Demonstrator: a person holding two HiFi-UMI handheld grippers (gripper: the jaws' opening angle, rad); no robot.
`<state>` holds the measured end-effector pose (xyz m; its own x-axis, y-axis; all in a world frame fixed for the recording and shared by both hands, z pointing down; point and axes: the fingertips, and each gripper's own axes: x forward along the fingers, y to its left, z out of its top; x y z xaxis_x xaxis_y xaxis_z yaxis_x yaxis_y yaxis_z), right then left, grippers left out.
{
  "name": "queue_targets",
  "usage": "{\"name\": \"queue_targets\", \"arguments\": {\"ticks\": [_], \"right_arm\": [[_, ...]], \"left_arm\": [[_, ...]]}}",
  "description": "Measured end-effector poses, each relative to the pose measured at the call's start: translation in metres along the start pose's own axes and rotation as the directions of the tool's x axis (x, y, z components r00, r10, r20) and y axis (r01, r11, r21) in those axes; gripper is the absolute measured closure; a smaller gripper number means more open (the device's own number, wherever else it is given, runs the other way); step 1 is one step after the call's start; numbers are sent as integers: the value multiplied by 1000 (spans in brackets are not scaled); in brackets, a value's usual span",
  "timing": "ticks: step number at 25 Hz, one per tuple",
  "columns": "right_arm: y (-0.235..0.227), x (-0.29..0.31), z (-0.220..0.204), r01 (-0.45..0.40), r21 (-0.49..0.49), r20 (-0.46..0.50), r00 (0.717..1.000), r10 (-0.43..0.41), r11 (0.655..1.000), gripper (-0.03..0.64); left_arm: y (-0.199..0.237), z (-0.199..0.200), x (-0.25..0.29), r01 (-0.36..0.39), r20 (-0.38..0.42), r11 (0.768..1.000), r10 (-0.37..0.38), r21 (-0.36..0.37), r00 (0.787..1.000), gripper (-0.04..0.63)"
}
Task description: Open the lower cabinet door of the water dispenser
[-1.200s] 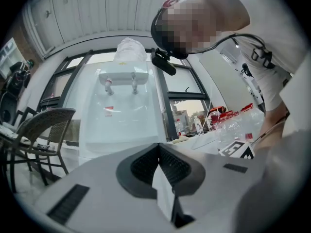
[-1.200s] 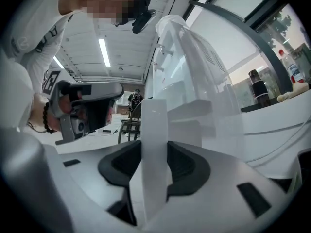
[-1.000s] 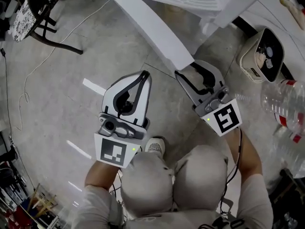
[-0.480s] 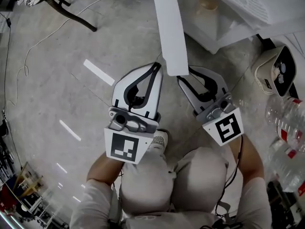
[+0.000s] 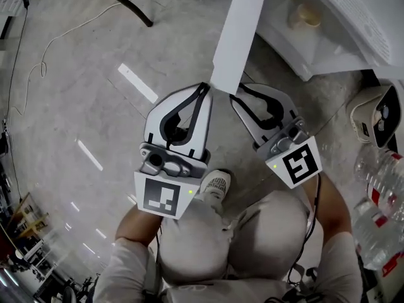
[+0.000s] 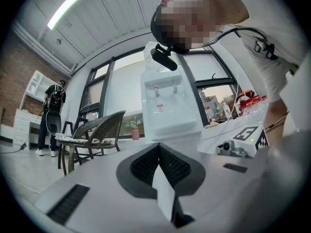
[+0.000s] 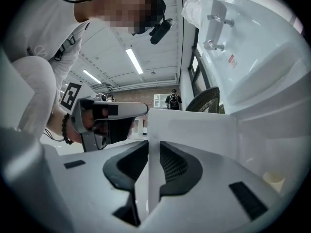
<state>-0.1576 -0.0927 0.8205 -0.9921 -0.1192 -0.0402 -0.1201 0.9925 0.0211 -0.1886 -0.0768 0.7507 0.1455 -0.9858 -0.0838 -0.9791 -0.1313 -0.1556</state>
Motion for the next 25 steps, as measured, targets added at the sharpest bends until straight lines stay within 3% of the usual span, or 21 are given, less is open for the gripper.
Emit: {"name": "queue_targets", "arguments": {"ticks": [12,25], "right_arm": [[17,67,-2,-73,-10,-3,997,73,997,555],[15,100,-7,-56,2,-26,998,56,998,581]], "left_arm": [[34,-18,-21,-86,-15,996,86,3,996,594],[51,-25,-31,-131,-25,991,131,-5,991,594]]}}
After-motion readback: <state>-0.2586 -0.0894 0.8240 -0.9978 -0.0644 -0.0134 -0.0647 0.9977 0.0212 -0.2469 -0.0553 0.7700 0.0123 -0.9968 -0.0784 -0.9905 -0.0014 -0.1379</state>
